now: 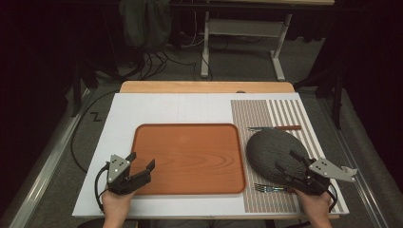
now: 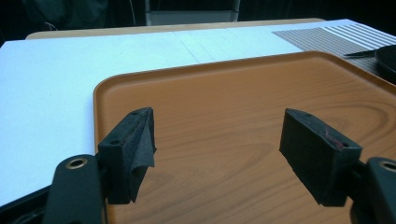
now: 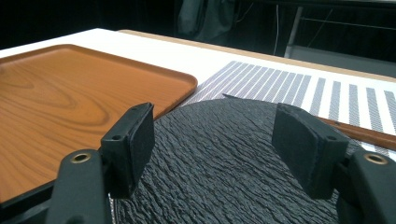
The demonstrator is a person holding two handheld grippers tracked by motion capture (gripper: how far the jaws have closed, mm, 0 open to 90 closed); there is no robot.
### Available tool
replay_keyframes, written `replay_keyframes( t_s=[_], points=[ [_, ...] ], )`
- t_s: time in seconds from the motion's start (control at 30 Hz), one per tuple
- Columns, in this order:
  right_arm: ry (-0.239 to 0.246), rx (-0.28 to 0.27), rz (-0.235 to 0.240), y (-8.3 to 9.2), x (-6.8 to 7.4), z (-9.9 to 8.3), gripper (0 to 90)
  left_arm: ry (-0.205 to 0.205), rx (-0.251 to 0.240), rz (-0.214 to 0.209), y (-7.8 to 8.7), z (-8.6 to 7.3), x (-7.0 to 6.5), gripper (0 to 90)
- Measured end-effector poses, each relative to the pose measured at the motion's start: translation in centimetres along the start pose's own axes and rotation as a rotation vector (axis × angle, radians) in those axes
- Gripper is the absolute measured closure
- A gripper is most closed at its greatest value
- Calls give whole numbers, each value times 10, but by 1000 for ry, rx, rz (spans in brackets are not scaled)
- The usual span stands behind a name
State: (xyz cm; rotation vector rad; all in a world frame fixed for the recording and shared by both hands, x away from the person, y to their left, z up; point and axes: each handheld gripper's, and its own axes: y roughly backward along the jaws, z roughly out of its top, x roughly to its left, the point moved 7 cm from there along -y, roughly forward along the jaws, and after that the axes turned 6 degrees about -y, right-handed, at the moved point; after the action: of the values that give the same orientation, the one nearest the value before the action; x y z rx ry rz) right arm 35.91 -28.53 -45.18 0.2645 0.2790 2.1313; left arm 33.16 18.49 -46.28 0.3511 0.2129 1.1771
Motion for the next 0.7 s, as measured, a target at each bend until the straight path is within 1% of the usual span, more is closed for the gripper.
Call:
replay_keyframes(
  t_s=[0.2, 0.23, 0.37, 0.7],
  points=[
    [-13, 9, 10, 0, 0, 0, 334, -7, -2, -3, 0, 0, -1, 269],
    [-13, 10, 13, 0, 0, 0, 337, -1, -2, -6, 0, 0, -2, 269],
    [-12, 12, 24, 0, 1, 0, 348, -12, -2, -5, 0, 0, -2, 269],
    [-9, 9, 26, 1, 1, 1, 347, -12, -5, -5, 0, 0, -3, 269]
  ],
)
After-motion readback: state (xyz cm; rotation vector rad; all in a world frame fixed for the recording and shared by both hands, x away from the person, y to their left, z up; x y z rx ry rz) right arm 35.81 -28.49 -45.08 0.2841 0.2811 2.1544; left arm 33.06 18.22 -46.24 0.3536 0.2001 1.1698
